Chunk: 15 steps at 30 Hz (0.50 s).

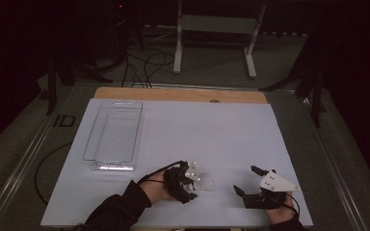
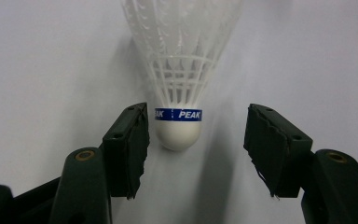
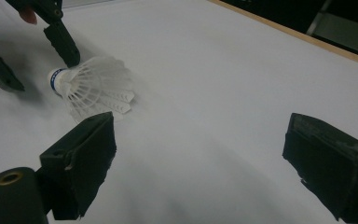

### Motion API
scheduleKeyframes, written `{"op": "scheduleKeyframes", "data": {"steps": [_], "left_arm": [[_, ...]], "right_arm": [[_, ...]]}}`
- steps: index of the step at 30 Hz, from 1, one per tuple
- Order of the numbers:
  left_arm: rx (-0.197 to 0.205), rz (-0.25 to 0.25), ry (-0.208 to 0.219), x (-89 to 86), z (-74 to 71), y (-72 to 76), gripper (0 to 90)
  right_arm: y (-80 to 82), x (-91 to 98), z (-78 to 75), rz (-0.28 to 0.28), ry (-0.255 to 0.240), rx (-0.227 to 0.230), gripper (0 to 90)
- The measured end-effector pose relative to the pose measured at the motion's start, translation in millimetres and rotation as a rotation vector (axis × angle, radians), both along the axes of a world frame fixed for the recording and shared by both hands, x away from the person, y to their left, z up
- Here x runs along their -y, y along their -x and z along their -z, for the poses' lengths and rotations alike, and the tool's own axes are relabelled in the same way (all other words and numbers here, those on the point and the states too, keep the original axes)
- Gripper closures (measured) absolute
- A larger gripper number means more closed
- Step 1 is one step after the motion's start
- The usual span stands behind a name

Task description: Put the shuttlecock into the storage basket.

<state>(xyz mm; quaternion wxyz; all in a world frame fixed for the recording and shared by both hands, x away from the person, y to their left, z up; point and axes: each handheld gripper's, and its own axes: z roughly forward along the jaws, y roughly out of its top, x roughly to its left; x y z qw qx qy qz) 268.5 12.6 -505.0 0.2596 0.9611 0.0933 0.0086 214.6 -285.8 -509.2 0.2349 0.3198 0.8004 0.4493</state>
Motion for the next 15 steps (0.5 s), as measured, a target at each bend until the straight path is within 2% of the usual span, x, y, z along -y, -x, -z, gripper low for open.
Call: {"op": "scheduleKeyframes", "data": {"steps": [5,10,15], "left_arm": [[-0.002,-0.013,-0.008,1.9,1.9,-1.0,51.2],[0.006,-0.013,-0.037,4.3,4.8,-2.4,54.0],[0.007,-0.010,-0.047,6.8,6.0,-3.6,57.9]], "right_arm": [[-0.3,0.0,0.3,-0.002,0.002,-0.003,9.0],[-0.3,0.1,0.2,-0.002,0.001,-0.003,9.0],[-0.4,0.1,0.4,-0.002,0.001,-0.004,9.0]]}}
